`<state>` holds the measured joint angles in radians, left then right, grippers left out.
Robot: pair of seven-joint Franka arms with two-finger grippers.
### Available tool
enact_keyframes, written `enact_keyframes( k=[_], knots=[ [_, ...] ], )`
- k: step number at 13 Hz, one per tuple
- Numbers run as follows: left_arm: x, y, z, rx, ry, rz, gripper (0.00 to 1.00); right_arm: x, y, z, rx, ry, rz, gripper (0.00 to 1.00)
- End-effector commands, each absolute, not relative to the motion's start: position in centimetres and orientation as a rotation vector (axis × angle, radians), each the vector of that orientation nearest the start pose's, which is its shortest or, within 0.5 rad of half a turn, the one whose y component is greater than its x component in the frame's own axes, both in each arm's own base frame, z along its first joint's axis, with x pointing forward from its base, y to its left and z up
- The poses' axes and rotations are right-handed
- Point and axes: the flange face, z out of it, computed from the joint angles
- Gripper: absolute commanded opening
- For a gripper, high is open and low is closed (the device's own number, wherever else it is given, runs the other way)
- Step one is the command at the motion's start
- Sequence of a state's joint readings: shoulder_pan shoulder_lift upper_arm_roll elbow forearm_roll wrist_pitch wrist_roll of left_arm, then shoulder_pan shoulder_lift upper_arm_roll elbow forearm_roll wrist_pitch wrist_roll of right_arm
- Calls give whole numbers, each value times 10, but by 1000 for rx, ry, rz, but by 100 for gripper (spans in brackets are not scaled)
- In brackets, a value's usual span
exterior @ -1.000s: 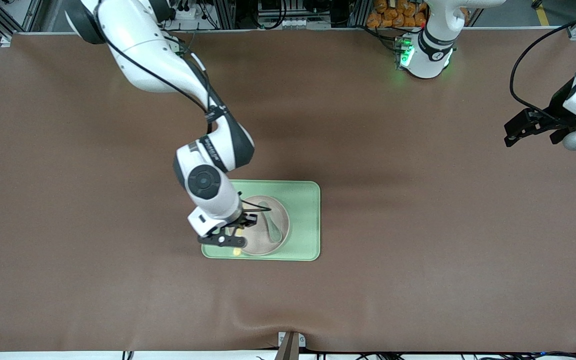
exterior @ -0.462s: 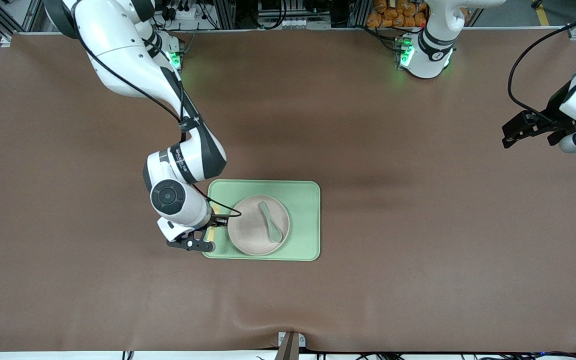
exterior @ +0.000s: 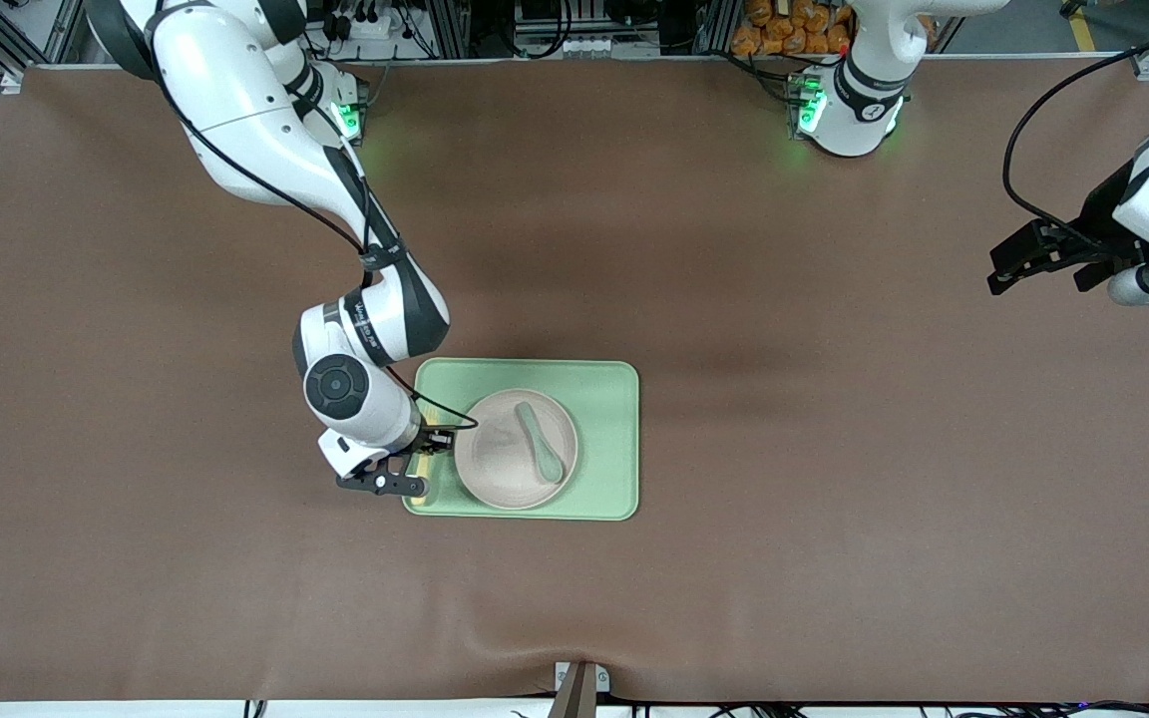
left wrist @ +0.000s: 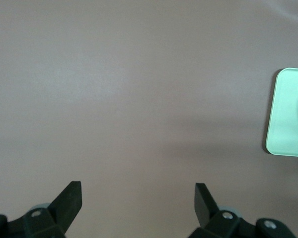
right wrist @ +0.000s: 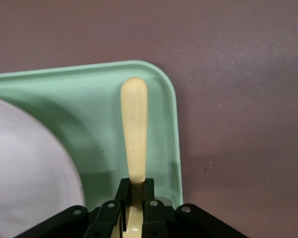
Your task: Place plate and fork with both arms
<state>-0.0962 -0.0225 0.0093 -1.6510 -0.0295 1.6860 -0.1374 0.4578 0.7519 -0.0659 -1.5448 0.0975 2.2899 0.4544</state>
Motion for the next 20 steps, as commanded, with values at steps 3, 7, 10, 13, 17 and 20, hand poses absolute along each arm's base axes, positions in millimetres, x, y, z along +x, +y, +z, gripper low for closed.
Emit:
enact_keyframes(
  k=[3, 7, 10, 13, 17, 20],
  knots=[
    [555, -49, 612, -3182, -92, -76, 100, 638, 292, 206, -3095, 157, 27, 18],
    [553, -46, 609, -3168, -68, -37, 100, 641, 288, 222, -3095, 141, 24, 100],
    [553, -46, 607, -3166, -46, -31, 100, 660, 244, 265, -3086, 67, -2, 100],
    [554, -45, 606, -3168, -46, -28, 100, 673, 160, 321, -3080, -145, 48, 100],
    [554, -45, 612, -3168, -53, -47, 100, 671, 32, 407, -3063, -220, -25, 100],
    [555, -41, 616, -3169, -56, -62, 100, 644, 1, 477, -3080, -169, 11, 100]
  ],
)
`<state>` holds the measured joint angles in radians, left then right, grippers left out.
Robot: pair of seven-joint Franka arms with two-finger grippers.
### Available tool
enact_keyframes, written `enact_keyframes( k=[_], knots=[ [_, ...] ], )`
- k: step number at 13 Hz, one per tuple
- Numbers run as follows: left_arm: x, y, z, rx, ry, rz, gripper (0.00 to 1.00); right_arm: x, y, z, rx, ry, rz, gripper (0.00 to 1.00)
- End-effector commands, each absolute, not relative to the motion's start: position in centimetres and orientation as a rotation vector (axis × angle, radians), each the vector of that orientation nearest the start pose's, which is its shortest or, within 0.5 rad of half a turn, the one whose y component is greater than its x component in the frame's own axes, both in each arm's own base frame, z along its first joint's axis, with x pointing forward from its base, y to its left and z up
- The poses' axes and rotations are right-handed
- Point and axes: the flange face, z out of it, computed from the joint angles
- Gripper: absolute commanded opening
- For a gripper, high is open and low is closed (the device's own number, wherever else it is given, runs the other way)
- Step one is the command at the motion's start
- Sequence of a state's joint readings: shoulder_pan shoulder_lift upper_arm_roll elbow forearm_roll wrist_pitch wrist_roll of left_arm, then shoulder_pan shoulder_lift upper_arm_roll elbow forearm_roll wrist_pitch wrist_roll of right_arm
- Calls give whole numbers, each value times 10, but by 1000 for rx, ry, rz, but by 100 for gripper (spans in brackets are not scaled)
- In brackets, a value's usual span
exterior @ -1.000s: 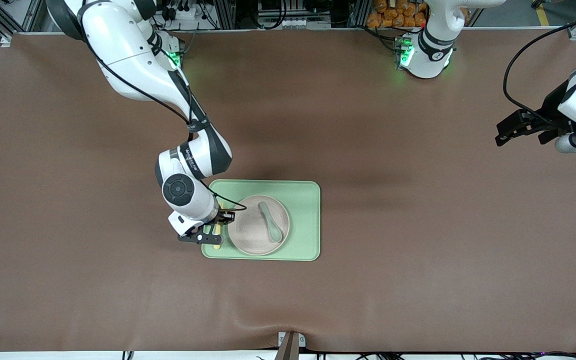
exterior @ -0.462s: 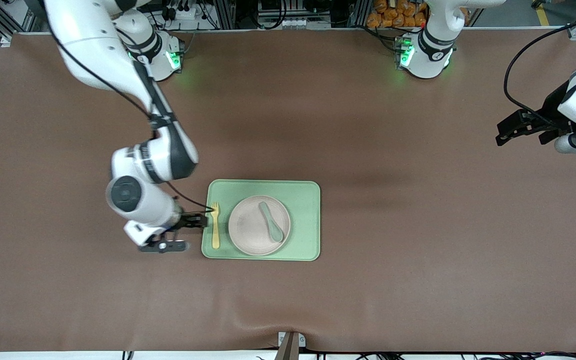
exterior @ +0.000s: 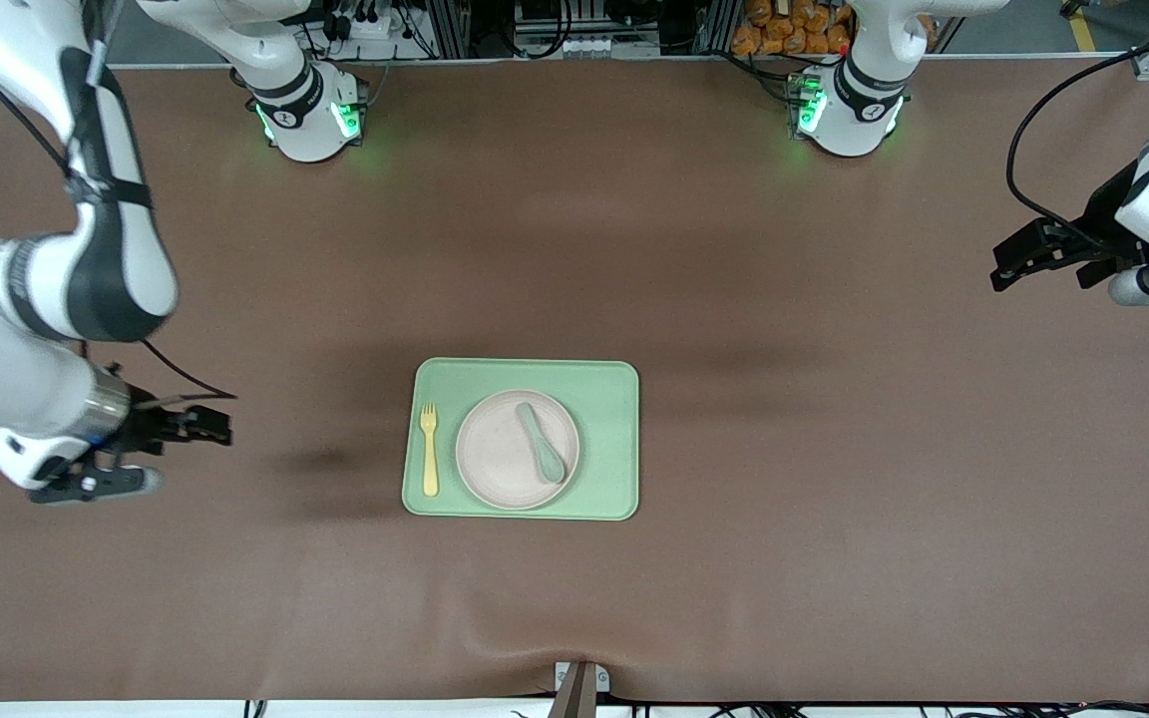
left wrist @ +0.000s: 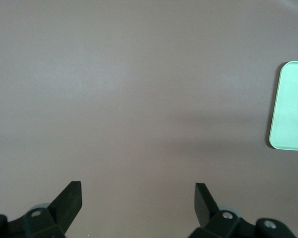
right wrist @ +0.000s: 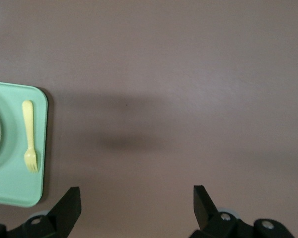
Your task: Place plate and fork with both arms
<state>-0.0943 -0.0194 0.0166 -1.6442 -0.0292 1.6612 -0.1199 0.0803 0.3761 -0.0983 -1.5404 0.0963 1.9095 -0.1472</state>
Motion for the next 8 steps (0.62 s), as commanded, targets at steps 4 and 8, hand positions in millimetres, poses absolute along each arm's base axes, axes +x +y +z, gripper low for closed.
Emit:
enact_keyframes(
  k=[4, 8],
  knots=[
    [555, -34, 617, -3170, -44, -65, 100, 585, -5, 568, -3108, -137, 154, 100],
    [555, -35, 618, -3173, -39, -67, 100, 555, -12, 629, -3105, -72, 205, 100]
  ],
)
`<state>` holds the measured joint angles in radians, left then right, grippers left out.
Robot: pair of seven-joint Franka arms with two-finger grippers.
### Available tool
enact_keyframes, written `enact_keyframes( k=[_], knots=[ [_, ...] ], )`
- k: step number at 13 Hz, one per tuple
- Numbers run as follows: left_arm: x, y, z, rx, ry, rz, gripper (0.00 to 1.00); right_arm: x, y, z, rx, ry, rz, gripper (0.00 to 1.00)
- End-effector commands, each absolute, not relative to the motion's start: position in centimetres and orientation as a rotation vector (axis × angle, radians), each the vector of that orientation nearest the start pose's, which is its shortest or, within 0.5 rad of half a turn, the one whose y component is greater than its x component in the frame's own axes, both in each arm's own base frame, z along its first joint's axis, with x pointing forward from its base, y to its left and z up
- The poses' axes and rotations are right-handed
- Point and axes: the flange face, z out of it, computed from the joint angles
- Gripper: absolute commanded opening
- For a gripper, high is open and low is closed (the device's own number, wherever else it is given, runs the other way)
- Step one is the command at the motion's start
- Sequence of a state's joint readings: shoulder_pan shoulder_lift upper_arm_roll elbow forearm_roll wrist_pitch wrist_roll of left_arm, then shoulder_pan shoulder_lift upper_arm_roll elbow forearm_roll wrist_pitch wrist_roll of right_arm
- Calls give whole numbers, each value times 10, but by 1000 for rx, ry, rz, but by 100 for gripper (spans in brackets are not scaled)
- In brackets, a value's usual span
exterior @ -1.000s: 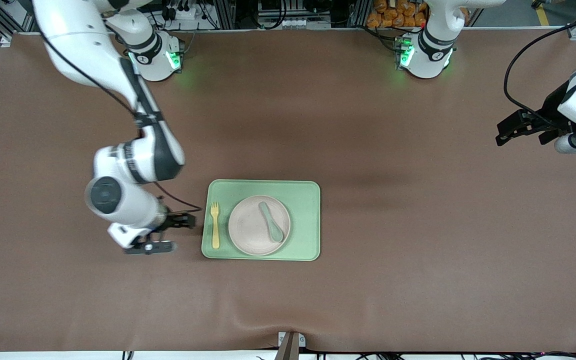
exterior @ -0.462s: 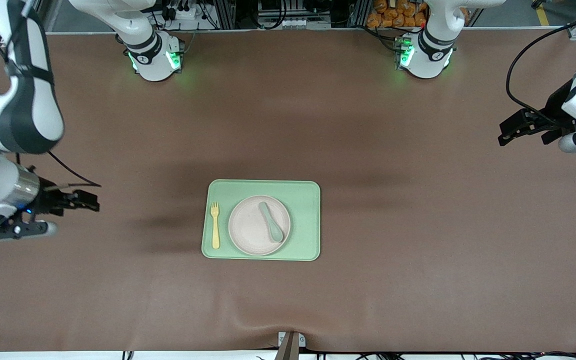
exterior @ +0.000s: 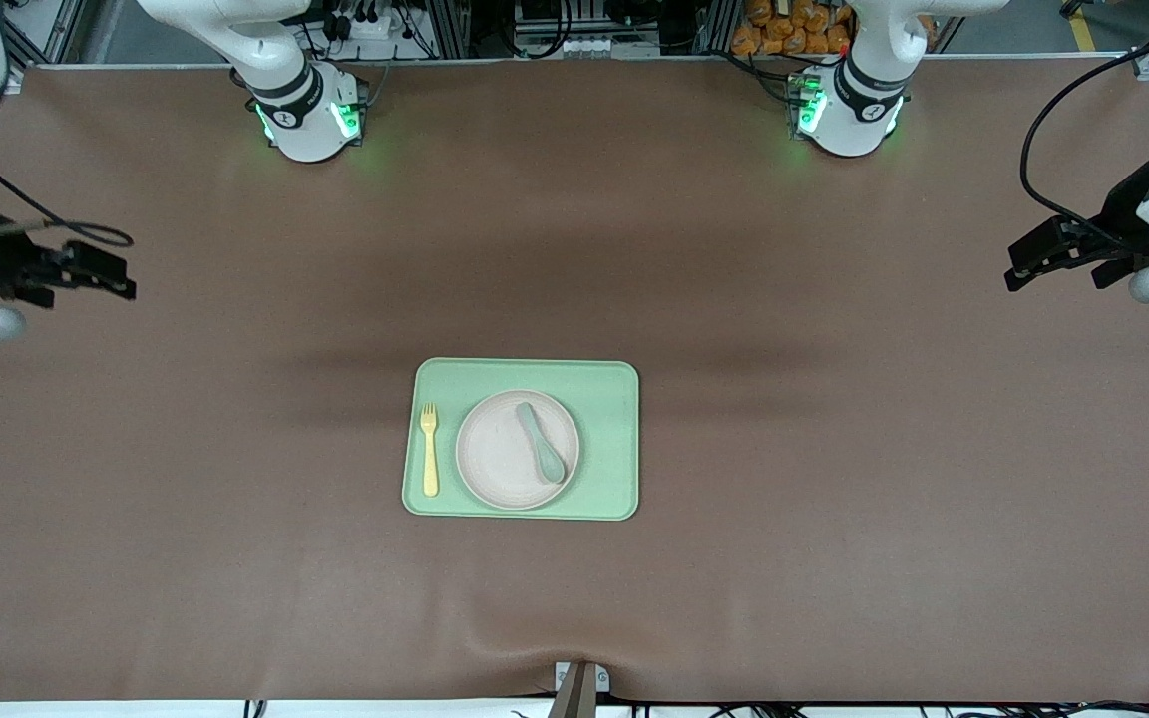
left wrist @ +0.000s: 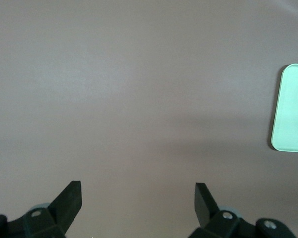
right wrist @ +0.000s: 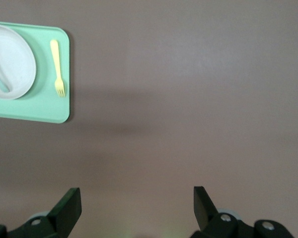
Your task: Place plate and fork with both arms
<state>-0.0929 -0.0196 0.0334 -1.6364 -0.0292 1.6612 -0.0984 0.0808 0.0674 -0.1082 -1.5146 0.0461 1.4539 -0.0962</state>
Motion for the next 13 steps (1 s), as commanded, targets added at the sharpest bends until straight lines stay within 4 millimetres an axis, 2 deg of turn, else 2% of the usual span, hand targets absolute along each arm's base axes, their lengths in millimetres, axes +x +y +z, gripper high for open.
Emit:
enact_keyframes(
  k=[1, 7, 13],
  knots=[
    [555, -35, 618, -3172, -36, -67, 100, 553, -22, 642, -3106, -59, 188, 100],
    [555, -36, 616, -3176, -35, -62, 100, 549, -63, 667, -3107, -68, 103, 100],
    [555, -36, 614, -3178, -32, -55, 100, 546, -61, 667, -3105, -57, 124, 100]
  ],
)
